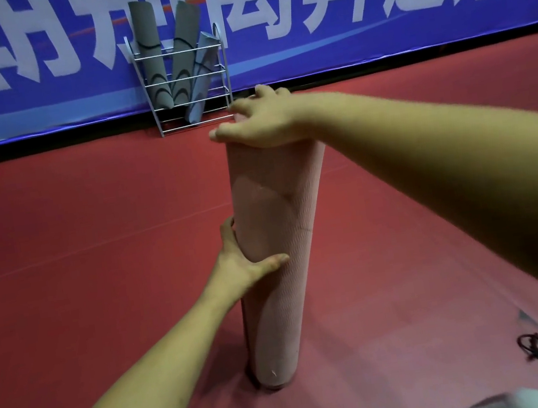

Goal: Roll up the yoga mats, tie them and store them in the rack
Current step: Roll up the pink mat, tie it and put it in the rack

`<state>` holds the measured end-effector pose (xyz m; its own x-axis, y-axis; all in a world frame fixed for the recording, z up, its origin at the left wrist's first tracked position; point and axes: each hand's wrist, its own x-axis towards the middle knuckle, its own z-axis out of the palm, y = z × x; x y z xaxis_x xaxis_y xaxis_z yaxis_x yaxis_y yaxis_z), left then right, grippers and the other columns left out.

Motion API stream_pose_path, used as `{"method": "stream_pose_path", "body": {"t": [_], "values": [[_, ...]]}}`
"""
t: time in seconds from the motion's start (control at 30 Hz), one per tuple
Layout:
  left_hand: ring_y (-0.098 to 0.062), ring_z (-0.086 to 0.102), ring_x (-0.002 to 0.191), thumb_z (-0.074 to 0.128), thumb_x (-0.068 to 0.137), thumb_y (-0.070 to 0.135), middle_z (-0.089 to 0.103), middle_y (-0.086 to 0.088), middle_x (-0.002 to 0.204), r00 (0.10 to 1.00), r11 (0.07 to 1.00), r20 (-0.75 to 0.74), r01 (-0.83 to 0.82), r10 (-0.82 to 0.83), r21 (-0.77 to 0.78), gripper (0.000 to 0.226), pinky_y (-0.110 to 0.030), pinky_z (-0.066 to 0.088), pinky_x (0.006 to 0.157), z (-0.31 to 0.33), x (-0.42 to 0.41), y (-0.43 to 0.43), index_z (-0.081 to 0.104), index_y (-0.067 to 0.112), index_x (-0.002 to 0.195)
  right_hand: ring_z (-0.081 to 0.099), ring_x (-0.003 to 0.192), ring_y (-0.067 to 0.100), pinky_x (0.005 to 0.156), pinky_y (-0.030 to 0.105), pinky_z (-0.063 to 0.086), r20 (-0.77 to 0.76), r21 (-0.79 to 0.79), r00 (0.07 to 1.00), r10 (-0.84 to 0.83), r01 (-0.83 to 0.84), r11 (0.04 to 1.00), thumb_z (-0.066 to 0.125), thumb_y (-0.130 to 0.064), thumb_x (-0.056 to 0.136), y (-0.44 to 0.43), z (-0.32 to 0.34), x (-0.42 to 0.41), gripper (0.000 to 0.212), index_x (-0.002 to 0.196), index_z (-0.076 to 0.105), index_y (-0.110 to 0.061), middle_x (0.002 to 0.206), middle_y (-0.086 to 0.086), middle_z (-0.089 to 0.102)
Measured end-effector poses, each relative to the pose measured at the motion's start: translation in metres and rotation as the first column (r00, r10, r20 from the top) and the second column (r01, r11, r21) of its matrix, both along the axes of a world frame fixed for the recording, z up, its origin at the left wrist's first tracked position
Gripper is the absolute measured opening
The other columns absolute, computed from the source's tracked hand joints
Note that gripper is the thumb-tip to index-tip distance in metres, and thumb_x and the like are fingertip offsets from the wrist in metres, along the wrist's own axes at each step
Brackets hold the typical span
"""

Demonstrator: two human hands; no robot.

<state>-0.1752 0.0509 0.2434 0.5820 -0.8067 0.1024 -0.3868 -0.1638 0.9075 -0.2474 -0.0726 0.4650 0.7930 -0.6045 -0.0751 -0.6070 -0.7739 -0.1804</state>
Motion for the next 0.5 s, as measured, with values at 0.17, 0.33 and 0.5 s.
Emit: {"method": "stream_pose_path", "body": {"t": [0.17,0.33,0.5], "values": [[-0.008,0.055,0.113,0.092,0.061,0.031,0.054,0.005,0.127,0.999,0.999,0.010,0.040,-0.040,0.011,0.106,0.001,0.038,0.082,-0.002,0.000,-0.001,0.023,0.023,0.141,0.016,0.151,0.031,0.117,0.064,0.009,0.124,-0.141,0.991,0.045,-0.027,0.990,0.018,-0.090,0.078,-0.014,0.021,-0.004,0.092,0.154,0.021,-0.040,0.165,0.002,0.015],[-0.012,0.052,0.117,0.092,0.058,0.042,0.048,0.006,0.130,0.993,0.992,0.095,0.055,-0.065,0.111,0.117,-0.013,0.036,0.087,-0.008,-0.012,0.004,0.016,0.021,0.147,0.006,0.152,0.034,0.111,0.068,0.002,-0.024,0.041,0.996,-0.090,0.091,0.995,0.024,-0.086,0.081,-0.004,-0.051,-0.026,0.070,0.146,0.022,-0.061,0.167,-0.001,0.003],[-0.005,0.048,0.117,0.090,0.061,0.041,0.045,0.009,0.134,0.993,0.994,0.090,0.072,-0.079,0.085,0.114,-0.010,0.034,0.091,-0.008,-0.014,0.001,0.017,0.022,0.146,0.003,0.153,0.030,0.118,0.064,0.003,0.102,-0.015,0.995,0.017,-0.015,1.000,0.022,-0.088,0.081,-0.019,0.019,-0.027,0.088,0.155,0.018,-0.041,0.166,0.004,0.008]]}}
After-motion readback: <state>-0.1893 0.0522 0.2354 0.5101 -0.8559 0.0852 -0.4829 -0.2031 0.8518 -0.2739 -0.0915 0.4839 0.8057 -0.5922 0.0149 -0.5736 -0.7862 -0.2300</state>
